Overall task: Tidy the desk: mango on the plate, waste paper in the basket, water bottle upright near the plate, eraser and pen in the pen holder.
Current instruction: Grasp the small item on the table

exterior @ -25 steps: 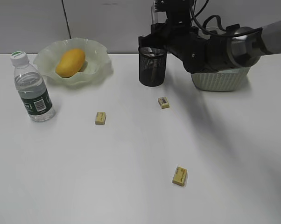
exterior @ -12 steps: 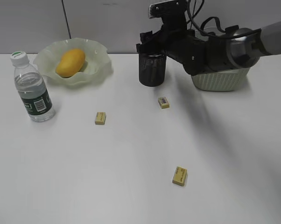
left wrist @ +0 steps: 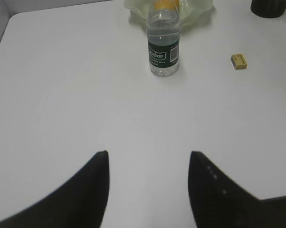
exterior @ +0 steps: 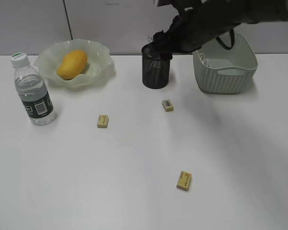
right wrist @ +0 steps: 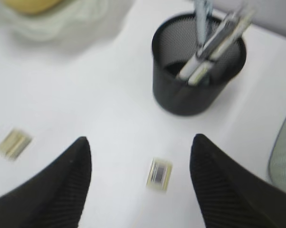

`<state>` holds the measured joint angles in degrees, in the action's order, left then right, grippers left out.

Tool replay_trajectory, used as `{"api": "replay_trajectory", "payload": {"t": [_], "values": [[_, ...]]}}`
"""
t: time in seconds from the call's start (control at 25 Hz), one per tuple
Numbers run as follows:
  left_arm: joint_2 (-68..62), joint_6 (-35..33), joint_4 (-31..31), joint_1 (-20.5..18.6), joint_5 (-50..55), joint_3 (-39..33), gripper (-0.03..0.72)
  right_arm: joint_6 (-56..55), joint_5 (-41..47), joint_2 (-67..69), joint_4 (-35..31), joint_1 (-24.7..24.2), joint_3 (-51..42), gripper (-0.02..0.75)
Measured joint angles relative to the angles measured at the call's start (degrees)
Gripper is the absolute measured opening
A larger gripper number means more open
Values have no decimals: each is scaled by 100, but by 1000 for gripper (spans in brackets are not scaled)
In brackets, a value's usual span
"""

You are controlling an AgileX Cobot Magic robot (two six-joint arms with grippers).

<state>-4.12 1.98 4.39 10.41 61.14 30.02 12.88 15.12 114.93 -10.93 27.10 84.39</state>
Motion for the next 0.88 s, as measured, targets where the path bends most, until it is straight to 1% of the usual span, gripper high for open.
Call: {"api": "replay_trajectory", "payload": {"t": [0.08,0.2,0.32,0.48,0.56,0.64,0.76,0.88], "values": [[0,0,0,0,0,0,407,0,1019,-289,0,0,0,507],[0,0,0,0,0,0,407,-6,2556,-581,94,0,0,495],[0,0,0,0,0,0,407,-6,3744,-778,442,0,0,491],[0,0,0,0,0,0,407,-42,4992,-1001,1093,0,6,490],[0,0,0,0,0,0,407,-177,5293,-1138,1356,0,6,490],[0,0,0,0,0,0,407,-328,5378,-1345,1520,0,6,490],[0,0,0,0,0,0,407,-524,5383,-1778,1548,0,-112,489],[0,0,0,0,0,0,407,-665,5383,-2410,1543,0,-544,489]]}}
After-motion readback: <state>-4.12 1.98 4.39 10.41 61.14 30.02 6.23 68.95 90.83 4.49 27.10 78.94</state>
